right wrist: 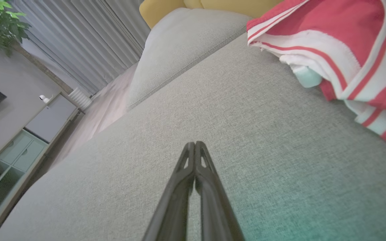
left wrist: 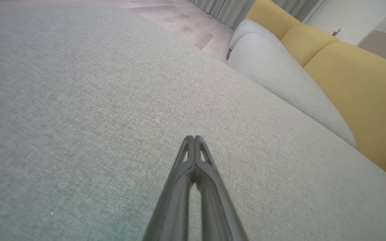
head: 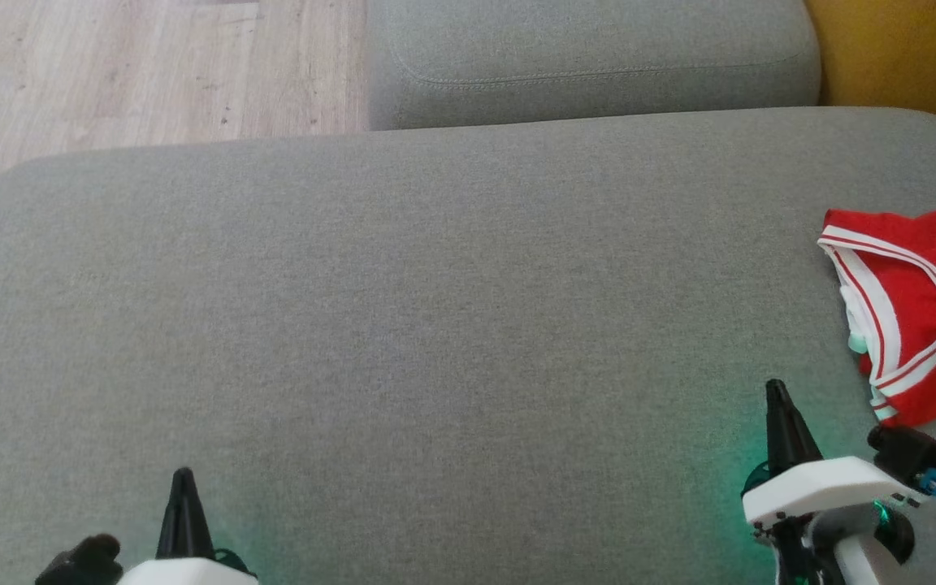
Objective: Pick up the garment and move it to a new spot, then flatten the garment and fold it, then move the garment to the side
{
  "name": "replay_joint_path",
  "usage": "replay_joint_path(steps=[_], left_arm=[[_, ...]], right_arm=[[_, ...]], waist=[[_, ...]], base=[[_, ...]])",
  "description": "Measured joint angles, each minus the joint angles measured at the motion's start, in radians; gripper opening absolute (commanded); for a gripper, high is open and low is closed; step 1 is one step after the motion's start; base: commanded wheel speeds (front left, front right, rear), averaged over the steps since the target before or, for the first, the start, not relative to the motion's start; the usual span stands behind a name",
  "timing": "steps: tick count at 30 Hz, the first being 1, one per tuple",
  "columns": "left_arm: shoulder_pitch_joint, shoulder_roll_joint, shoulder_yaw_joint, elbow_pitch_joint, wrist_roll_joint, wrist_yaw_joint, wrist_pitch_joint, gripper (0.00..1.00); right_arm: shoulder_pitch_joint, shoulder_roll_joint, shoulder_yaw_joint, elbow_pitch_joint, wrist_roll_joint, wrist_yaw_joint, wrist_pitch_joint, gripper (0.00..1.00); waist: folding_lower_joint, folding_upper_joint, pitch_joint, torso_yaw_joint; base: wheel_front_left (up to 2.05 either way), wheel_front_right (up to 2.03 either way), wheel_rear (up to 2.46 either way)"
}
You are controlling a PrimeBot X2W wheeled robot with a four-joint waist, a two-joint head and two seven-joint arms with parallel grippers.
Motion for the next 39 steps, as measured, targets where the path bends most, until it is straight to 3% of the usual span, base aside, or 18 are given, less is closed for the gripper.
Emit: replay_joint_path(steps=[39], left_arm=[[-0.044, 0.000, 0.043, -0.042, -0.433, -0.031, 0.109, 0.00]], right_arm=[[0.001, 0.001, -0.071, -0.109, 0.440, 0.000, 0.113, 0.00]], waist=[[0.0000, 0.0000, -0.006, -0.003]], base=[[0.00, 0.00, 0.00]])
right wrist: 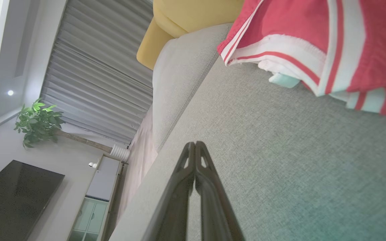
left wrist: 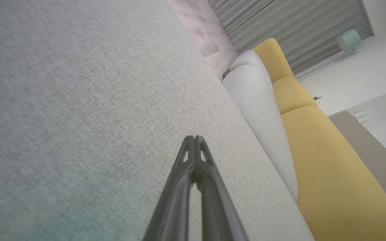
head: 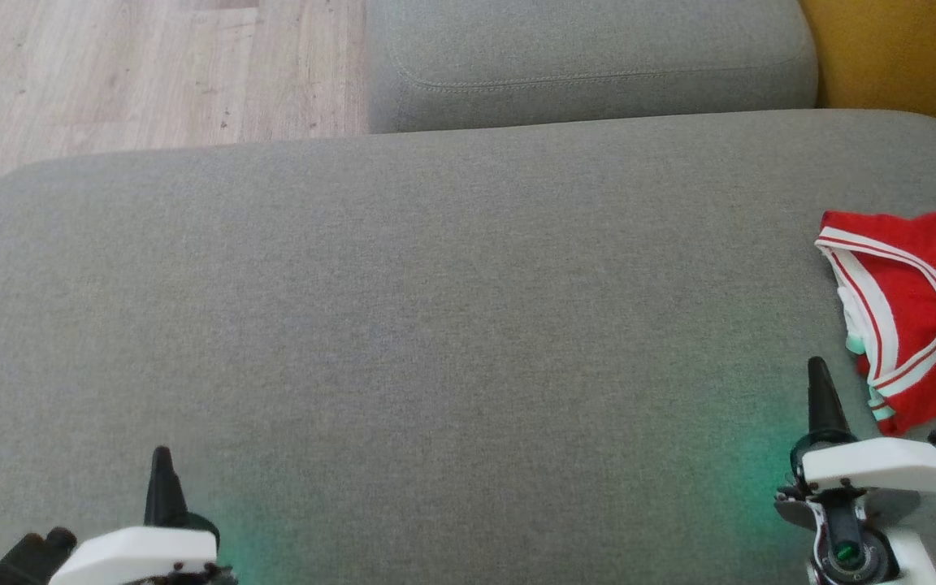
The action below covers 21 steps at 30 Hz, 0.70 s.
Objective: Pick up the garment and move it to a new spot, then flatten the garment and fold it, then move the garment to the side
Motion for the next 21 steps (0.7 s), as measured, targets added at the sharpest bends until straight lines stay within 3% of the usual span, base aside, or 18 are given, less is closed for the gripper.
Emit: replay_joint_path(steps=[21], left_arm=[[-0.032, 0.000, 0.013, -0.029, -0.232, -0.017, 0.061, 0.00]], right_arm=[[0.001, 0.000, -0.037, -0.057, 0.235, 0.000, 0.055, 0.00]], waist=[[0.0000, 0.0000, -0.003, -0.002]], base=[[0.00, 0.00, 0.00]])
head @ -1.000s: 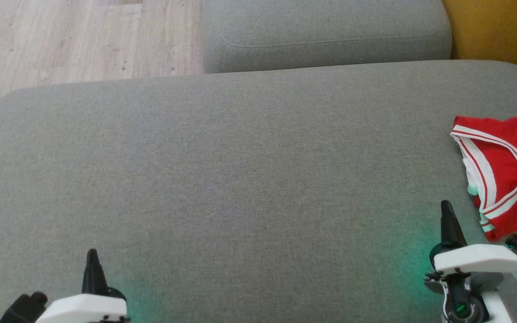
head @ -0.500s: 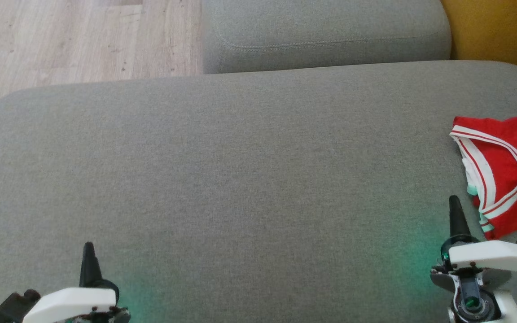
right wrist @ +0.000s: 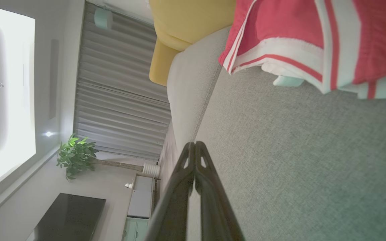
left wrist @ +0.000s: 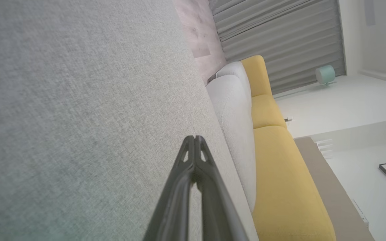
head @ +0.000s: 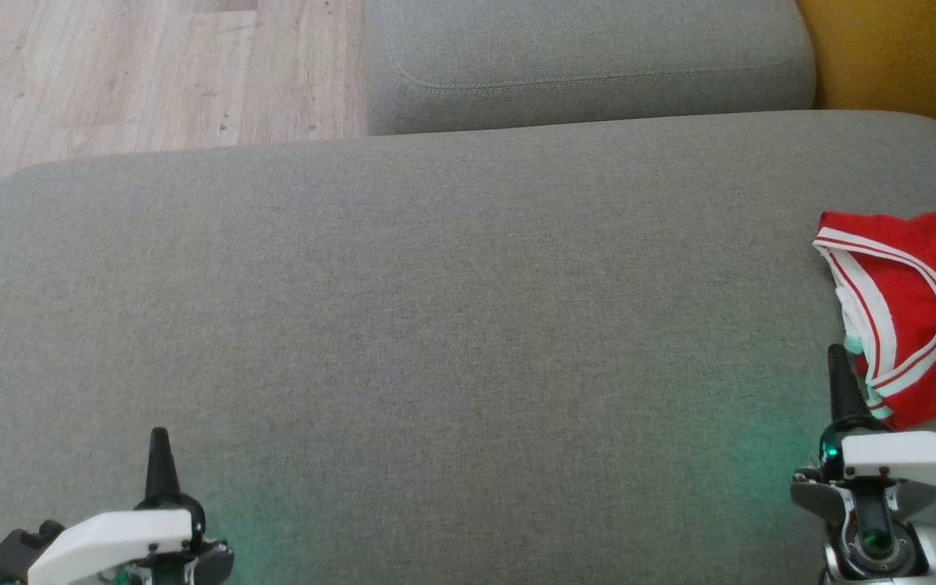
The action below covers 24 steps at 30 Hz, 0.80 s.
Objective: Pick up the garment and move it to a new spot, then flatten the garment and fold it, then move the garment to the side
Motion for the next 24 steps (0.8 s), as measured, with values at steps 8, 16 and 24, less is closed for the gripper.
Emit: replay_joint_path(steps=[8, 16, 24], left_arm=[[-0.003, 0.000, 0.017, -0.006, -0.087, -0.007, 0.018, 0.00], [-0.020, 0.000, 0.022, -0.018, -0.164, -0.009, 0.039, 0.00], [-0.022, 0.000, 0.026, -0.030, -0.264, -0.018, 0.062, 0.00]], right_arm=[[0.001, 0.000, -0.016, -0.021, 0.091, 0.000, 0.027, 0.00], [0.001, 0.000, -0.029, -0.042, 0.168, 0.000, 0.042, 0.00], [0.001, 0.000, -0.044, -0.067, 0.270, 0.000, 0.071, 0.00]], waist=[[0.0000, 0.0000, -0.001, -0.001], [0.0000, 0.0000, -0.002, -0.001], [0.0000, 0.0000, -0.004, -0.002]], base=[[0.00, 0.00, 0.00], [0.00, 0.00, 0.00], [0.00, 0.00, 0.00]])
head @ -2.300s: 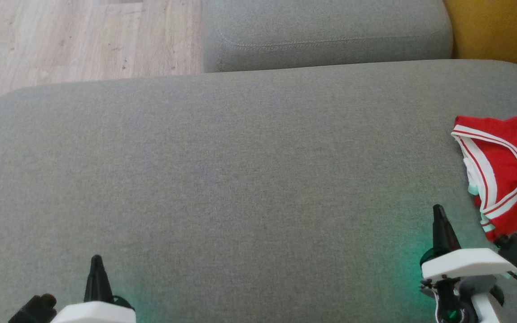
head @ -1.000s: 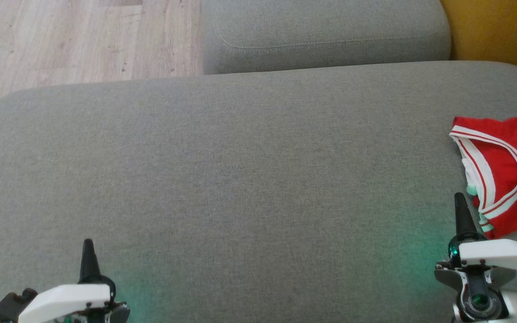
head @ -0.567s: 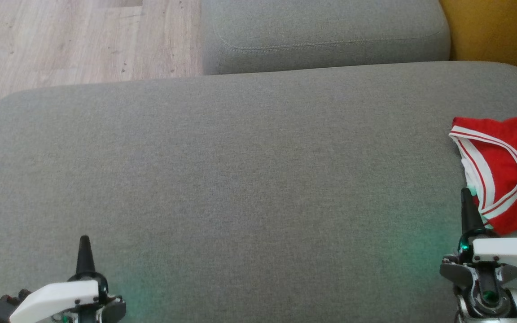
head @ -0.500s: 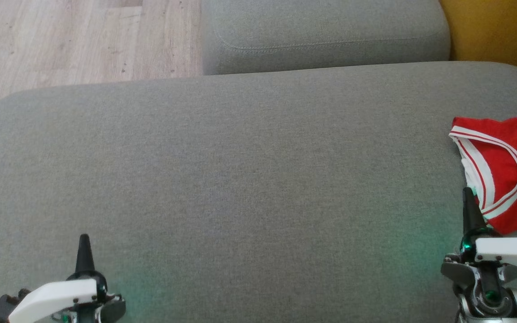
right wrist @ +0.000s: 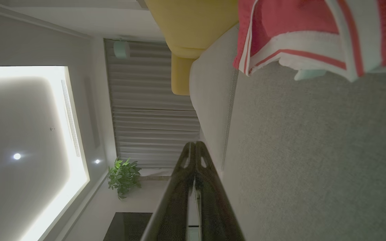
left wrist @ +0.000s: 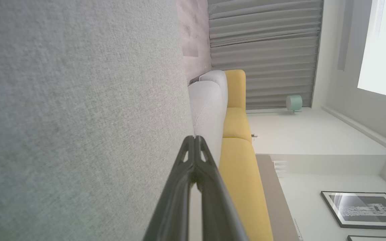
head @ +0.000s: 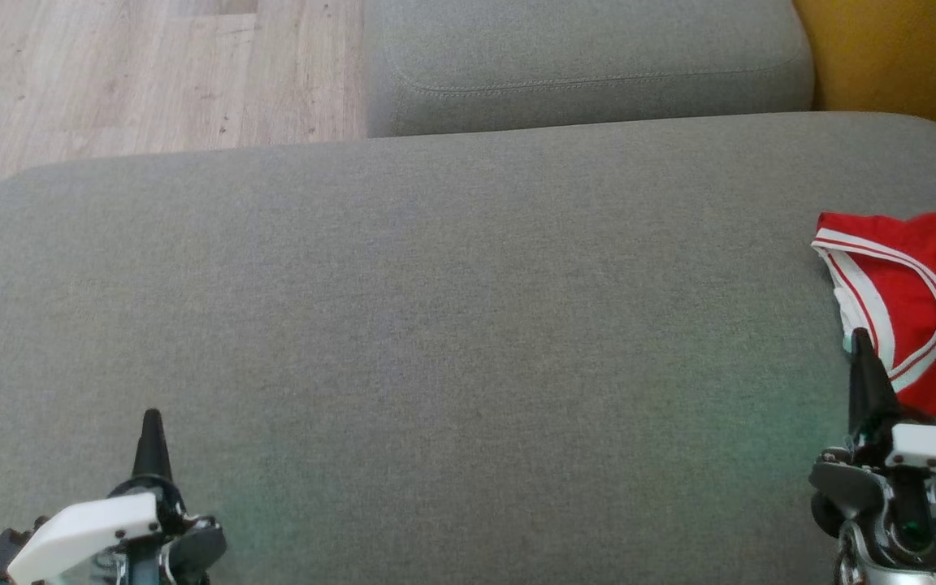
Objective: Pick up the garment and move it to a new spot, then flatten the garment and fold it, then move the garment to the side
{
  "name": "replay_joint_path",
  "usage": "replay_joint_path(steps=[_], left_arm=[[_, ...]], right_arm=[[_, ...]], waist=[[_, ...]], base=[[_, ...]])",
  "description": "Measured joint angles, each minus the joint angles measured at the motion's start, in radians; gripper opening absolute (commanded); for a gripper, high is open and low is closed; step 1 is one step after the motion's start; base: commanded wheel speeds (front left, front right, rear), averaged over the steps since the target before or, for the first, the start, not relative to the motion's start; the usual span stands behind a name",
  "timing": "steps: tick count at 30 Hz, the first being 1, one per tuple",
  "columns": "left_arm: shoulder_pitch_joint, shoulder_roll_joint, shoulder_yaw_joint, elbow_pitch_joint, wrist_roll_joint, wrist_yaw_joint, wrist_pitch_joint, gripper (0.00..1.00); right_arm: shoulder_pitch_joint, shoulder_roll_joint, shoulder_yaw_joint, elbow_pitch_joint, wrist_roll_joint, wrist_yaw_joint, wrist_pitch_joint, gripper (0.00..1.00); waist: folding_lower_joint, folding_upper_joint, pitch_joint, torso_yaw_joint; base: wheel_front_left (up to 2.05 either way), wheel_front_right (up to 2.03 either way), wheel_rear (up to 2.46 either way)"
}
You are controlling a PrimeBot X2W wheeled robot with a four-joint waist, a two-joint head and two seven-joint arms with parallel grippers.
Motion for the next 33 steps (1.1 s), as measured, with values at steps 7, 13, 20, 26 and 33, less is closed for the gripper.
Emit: replay_joint_path(steps=[7, 13, 20, 26, 33], left_arm=[[-0.017, 0.000, 0.004, -0.006, -0.066, -0.008, 0.020, 0.00], [-0.019, 0.000, 0.005, -0.006, -0.066, -0.008, 0.020, 0.00], [-0.019, 0.000, 0.005, -0.006, -0.066, -0.008, 0.020, 0.00], [-0.019, 0.000, 0.005, -0.006, -0.066, -0.008, 0.020, 0.00], [-0.019, 0.000, 0.005, -0.006, -0.066, -0.008, 0.020, 0.00]], right_arm=[[0.001, 0.000, -0.014, -0.016, 0.070, 0.000, 0.016, 0.00], [0.001, 0.000, -0.014, -0.016, 0.070, 0.000, 0.017, 0.00], [0.001, 0.000, -0.014, -0.016, 0.070, 0.000, 0.017, 0.00], [0.001, 0.000, -0.014, -0.016, 0.070, 0.000, 0.017, 0.00], [0.001, 0.000, -0.014, -0.016, 0.070, 0.000, 0.017, 0.00]], waist=[[0.0000, 0.0000, -0.001, 0.000], [0.0000, 0.0000, -0.001, 0.000], [0.0000, 0.0000, -0.001, 0.000], [0.0000, 0.0000, -0.001, 0.000], [0.0000, 0.0000, -0.001, 0.000]], base=[[0.00, 0.00, 0.00], [0.00, 0.00, 0.00], [0.00, 0.00, 0.00], [0.00, 0.00, 0.00], [0.00, 0.00, 0.00]])
